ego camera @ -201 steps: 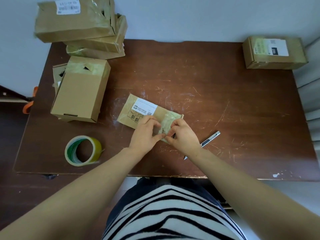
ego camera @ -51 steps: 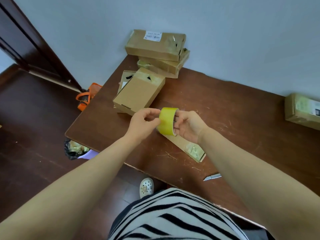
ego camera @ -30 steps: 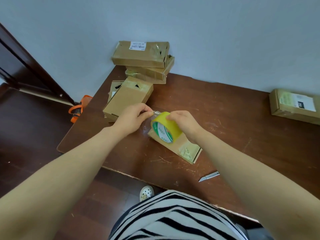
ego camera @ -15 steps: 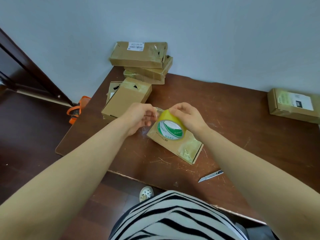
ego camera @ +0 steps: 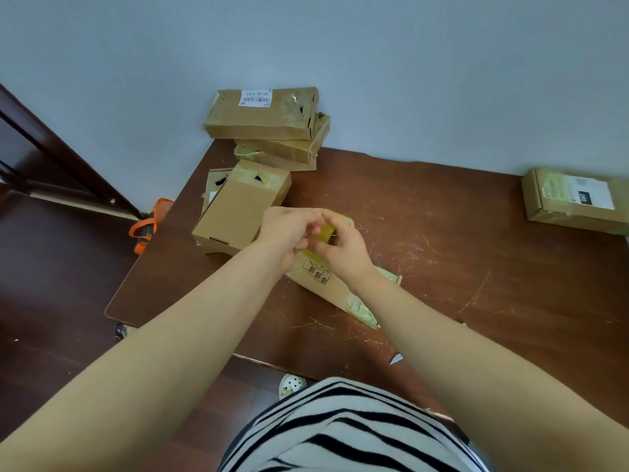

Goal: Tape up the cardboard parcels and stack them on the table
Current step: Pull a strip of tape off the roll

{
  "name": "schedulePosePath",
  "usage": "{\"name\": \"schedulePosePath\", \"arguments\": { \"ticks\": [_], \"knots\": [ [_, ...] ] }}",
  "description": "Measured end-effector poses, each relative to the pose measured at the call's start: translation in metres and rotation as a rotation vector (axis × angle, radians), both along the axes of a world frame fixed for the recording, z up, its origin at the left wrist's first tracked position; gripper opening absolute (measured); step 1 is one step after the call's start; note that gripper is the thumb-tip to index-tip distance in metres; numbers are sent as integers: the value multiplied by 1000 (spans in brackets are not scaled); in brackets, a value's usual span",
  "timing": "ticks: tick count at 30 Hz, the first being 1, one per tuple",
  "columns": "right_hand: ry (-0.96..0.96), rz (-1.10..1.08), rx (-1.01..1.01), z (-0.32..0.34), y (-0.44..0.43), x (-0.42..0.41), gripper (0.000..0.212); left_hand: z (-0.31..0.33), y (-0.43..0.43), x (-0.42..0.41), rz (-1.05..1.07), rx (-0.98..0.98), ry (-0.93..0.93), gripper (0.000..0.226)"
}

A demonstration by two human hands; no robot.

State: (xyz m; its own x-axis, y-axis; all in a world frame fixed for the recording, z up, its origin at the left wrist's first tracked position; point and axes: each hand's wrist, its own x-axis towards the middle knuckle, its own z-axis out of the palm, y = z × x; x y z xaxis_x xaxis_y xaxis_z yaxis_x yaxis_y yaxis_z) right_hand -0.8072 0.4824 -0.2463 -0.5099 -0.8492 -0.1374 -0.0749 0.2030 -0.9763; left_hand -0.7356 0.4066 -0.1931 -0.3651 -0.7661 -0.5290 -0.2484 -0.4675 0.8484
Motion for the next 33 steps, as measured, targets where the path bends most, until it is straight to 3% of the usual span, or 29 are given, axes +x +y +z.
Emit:
{"name": "schedulePosePath", "arguments": {
  "ticks": [3, 7, 9, 11, 14, 16, 19, 23, 25, 28, 30, 33],
  "knots": [
    [-216, 27, -120, 3, 3, -1, 37, 5, -4, 3, -97, -13, -4, 7],
    [-467, -18, -61, 4, 8, -18, 31, 12, -20, 18, -251, 126, 120, 37],
    [-562, -36, -15, 4, 14, -22, 32, 10, -26, 16, -242, -17, 56, 33],
    [-588, 1, 3, 5, 19, -24, 37, 3, -24, 11, -332, -276, -138, 39],
    [-608, 36, -16, 7, 25, -24, 49, -14, -10, -3, -485, -335, -201, 56],
    [-569, 17, 8, 9, 29, -29, 55, -24, -3, -10, -444, -397, -158, 50],
    [-448, 22, 62, 8, 35, -39, 60, -35, 5, -20, -414, -482, -86, 23],
    [-531, -50, 104, 1, 47, -53, 81, -44, 11, -30, -389, -497, -37, 14],
    [-404, -21, 193, -1, 55, -63, 68, -49, 6, -35, -376, -456, -32, 13],
    [-255, 25, 281, -3, 66, -66, 22, -56, -2, -47, -404, -440, -63, 11],
    [-296, -54, 250, -9, 70, -61, 16, -61, -6, -57, -501, -430, -95, 11],
    [-386, -228, 168, -8, 72, -53, 16, -66, -9, -71, -671, -265, -113, 7]
  ]
}}
